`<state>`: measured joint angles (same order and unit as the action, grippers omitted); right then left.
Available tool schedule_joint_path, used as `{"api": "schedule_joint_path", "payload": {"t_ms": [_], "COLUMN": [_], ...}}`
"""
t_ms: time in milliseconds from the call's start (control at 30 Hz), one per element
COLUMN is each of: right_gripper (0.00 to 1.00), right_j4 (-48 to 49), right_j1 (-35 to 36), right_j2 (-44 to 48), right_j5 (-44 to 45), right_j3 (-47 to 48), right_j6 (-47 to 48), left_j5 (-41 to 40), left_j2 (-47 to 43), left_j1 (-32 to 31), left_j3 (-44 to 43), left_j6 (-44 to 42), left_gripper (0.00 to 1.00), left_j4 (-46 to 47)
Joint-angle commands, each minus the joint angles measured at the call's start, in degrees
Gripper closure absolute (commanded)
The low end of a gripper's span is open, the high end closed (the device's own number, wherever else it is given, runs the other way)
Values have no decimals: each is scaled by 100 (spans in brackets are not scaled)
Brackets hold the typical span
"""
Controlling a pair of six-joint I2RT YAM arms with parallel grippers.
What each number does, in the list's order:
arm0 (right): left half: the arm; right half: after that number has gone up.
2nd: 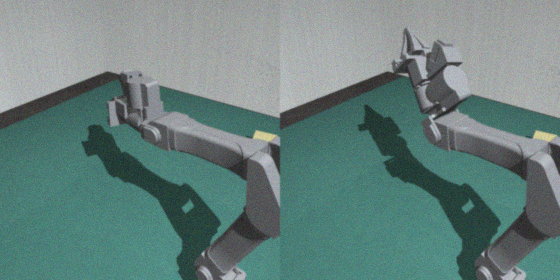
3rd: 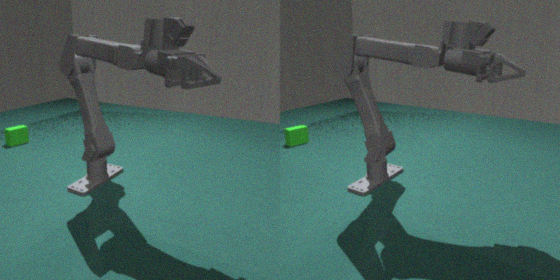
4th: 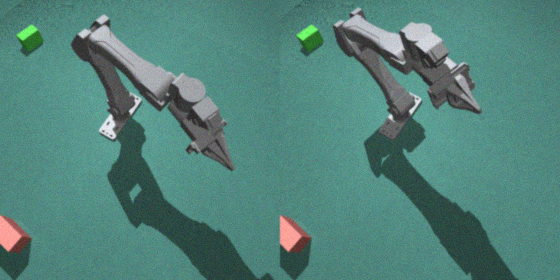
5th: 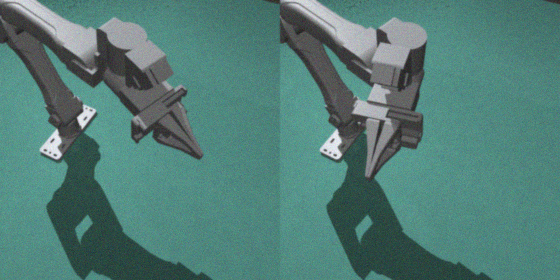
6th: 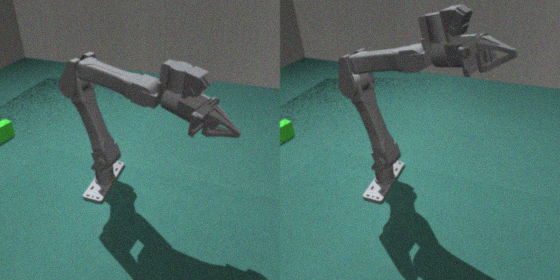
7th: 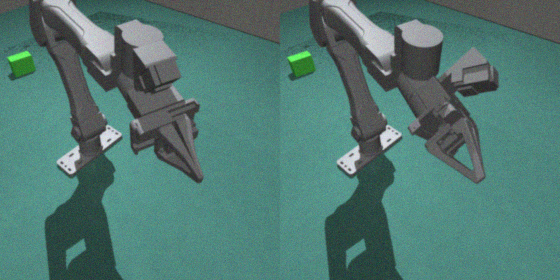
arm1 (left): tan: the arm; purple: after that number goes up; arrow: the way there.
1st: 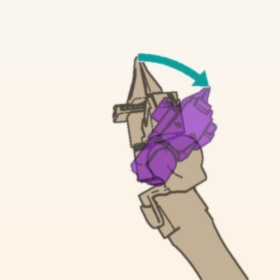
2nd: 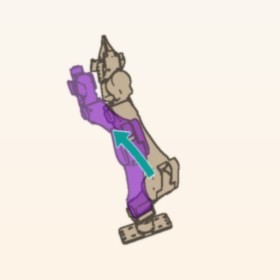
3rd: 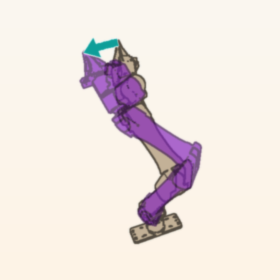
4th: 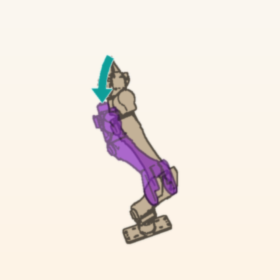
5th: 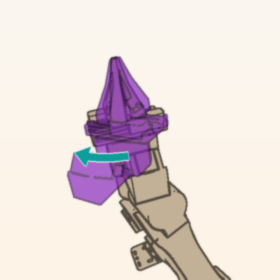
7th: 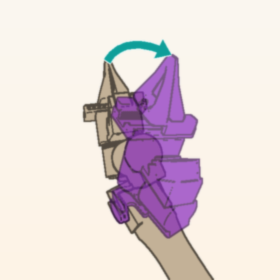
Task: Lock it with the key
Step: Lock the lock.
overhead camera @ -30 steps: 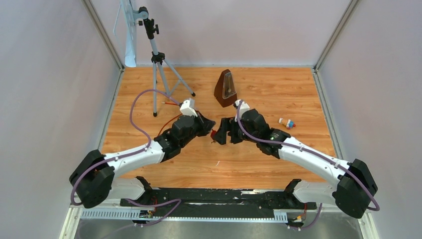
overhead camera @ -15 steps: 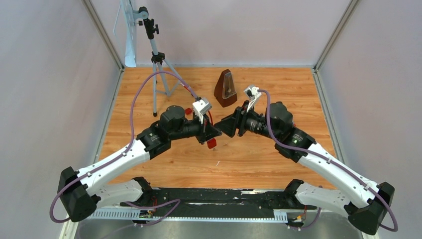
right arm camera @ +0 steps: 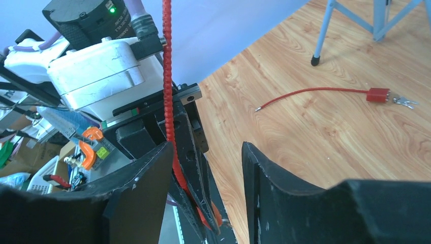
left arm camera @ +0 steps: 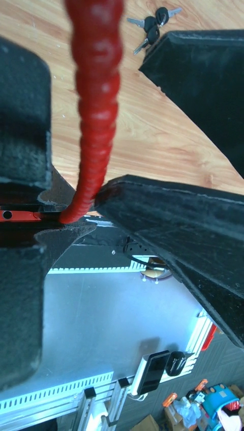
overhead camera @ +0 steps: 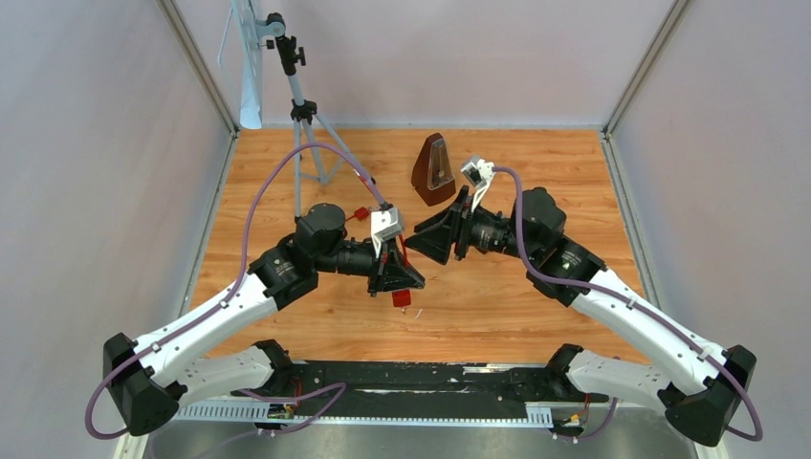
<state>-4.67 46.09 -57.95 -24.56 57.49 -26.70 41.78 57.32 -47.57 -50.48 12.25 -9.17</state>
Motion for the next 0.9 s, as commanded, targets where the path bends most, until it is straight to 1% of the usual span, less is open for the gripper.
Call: {"api": "schedule_joint_path", "payload": {"t_ms": [0,433,633,800,867], "right_gripper": [49,54,58,65,73], "right_j4": [402,697,715,738,739], "right_j1": [24,32,42,41,43], "right_j2": [-120,-30,-94,-297,-353], "right_j5": [-536,-664,-765,-1033,-1039], "right_j3": [260,164,122,201,250], "right_j6": [68,-224,-269,-316,-354], "left_j5": [261,54,33,92,125], "left_j2": [-40,-66,-94,-90,-105], "left_j1": [-7,-2,-2,-6,-6], "left_j3": [-322,-366,-362,-405,-414], "left_j6": [-161,-23,59,169,184], "left_gripper": [100,100,100,100,100], "left_j4": [124,148,204,222,228]}}
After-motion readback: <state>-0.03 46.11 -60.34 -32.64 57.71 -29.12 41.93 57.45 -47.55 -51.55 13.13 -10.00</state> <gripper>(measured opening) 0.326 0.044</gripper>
